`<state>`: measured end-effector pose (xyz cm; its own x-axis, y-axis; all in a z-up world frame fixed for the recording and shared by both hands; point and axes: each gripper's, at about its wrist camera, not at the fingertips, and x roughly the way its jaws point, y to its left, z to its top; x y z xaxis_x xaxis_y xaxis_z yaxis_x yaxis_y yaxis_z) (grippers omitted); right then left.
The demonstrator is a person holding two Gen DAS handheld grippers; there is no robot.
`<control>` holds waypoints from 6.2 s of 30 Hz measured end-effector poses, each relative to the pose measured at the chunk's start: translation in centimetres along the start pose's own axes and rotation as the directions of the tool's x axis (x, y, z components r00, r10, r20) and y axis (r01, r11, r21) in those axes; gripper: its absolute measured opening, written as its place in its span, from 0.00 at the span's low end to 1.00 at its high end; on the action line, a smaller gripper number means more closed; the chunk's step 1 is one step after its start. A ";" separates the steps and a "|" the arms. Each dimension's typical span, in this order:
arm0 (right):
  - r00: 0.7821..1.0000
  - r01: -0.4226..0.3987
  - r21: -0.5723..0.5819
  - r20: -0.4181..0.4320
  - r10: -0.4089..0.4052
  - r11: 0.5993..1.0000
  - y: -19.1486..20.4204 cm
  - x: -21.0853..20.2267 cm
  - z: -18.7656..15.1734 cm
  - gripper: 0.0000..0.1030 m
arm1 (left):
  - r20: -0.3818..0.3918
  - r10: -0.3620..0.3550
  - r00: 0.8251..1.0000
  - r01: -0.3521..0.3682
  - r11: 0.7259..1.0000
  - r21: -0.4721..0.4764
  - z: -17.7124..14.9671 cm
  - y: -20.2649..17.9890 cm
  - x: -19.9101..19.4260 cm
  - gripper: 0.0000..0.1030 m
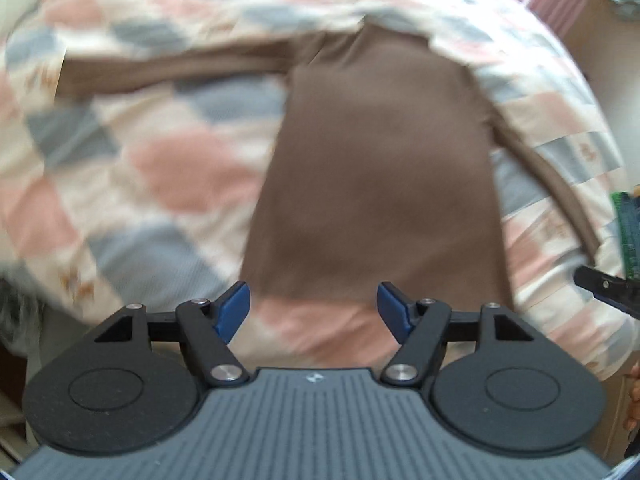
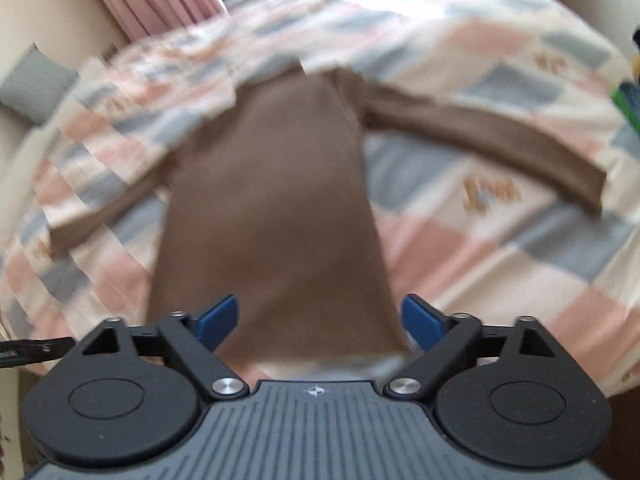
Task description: Fold clothes
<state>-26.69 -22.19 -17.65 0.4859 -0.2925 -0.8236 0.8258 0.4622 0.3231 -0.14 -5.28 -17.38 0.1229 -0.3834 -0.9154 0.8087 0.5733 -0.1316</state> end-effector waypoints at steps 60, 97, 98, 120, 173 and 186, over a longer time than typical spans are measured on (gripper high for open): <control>0.986 0.144 -0.166 -0.065 -0.156 0.976 1.5 -3.7 -0.4 0.99 | -0.019 -0.026 0.999 0.026 1.000 0.012 1.5 -3.2 -1.9 0.99; 0.856 0.067 -0.150 -0.499 -0.135 0.986 9.9 25.2 4.1 0.99 | 0.327 0.249 0.911 0.175 0.484 -0.857 15.1 39.0 19.6 0.02; 0.858 0.066 -0.142 -0.497 -0.129 0.988 9.5 25.3 4.2 0.99 | 0.354 0.237 0.905 0.193 0.513 -0.837 15.7 38.0 19.1 0.03; 0.977 -0.192 0.519 0.024 0.210 0.833 -14.1 22.5 14.7 0.78 | 0.083 -0.592 0.802 0.592 0.768 -0.244 16.2 -10.6 37.3 0.20; 0.983 -0.137 0.477 0.170 0.061 0.868 -12.1 21.2 13.9 0.07 | -0.089 -0.451 0.888 0.442 0.891 -0.104 39.9 7.7 41.2 0.64; 0.992 -0.019 0.445 0.120 -0.039 0.895 -11.4 21.8 11.8 0.08 | 0.060 -0.103 0.993 0.074 0.928 0.365 38.3 0.9 39.1 0.07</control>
<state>-22.16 -43.71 -33.85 0.4843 -0.4088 -0.7735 0.8575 0.0465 0.5123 27.41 -47.44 -38.74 0.0738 -0.4831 -0.8725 0.9697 0.2392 -0.0505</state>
